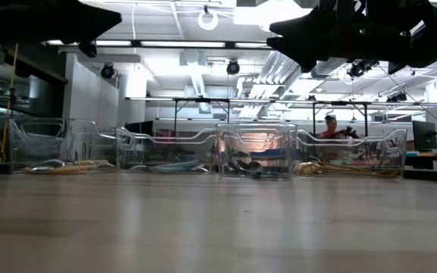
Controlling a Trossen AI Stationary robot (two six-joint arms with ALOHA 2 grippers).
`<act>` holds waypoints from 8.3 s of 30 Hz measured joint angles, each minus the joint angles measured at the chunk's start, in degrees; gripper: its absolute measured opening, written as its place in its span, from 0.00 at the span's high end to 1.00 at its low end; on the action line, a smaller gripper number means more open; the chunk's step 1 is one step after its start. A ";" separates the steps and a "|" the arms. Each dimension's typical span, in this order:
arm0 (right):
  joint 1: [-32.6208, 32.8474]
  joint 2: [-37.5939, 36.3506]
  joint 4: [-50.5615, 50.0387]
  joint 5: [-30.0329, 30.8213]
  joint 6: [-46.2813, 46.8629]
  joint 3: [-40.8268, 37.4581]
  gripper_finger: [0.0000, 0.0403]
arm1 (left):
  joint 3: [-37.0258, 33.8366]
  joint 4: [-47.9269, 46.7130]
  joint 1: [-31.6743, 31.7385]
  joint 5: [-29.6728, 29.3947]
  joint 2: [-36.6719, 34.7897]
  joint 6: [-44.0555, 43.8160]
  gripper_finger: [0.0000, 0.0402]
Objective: Sort silverware by color (type)
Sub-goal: Return to Home Position
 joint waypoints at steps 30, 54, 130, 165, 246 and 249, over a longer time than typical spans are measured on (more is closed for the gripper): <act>0.01 0.00 -2.54 0.00 1.48 0.00 0.51 | -6.64 -15.36 -0.09 0.92 -23.69 4.06 1.00; 0.02 0.00 -3.36 0.00 1.48 0.00 0.51 | -10.06 -11.94 -0.11 3.43 -23.62 2.53 1.00; -1.88 -45.06 -39.01 2.46 -3.19 -12.06 1.00 | -10.04 -20.72 -0.09 1.47 -22.23 0.15 1.00; -2.46 -45.92 -42.34 -1.80 -2.91 -12.44 1.00 | -10.04 -20.74 -0.09 1.38 -22.20 0.13 1.00; -0.41 -54.77 -58.27 4.74 5.09 -20.33 1.00 | -10.02 -20.74 -0.09 1.40 -22.22 0.13 1.00; -0.35 -55.11 -58.29 4.68 5.09 -20.33 1.00 | -10.02 -20.76 -0.11 1.40 -22.20 0.13 1.00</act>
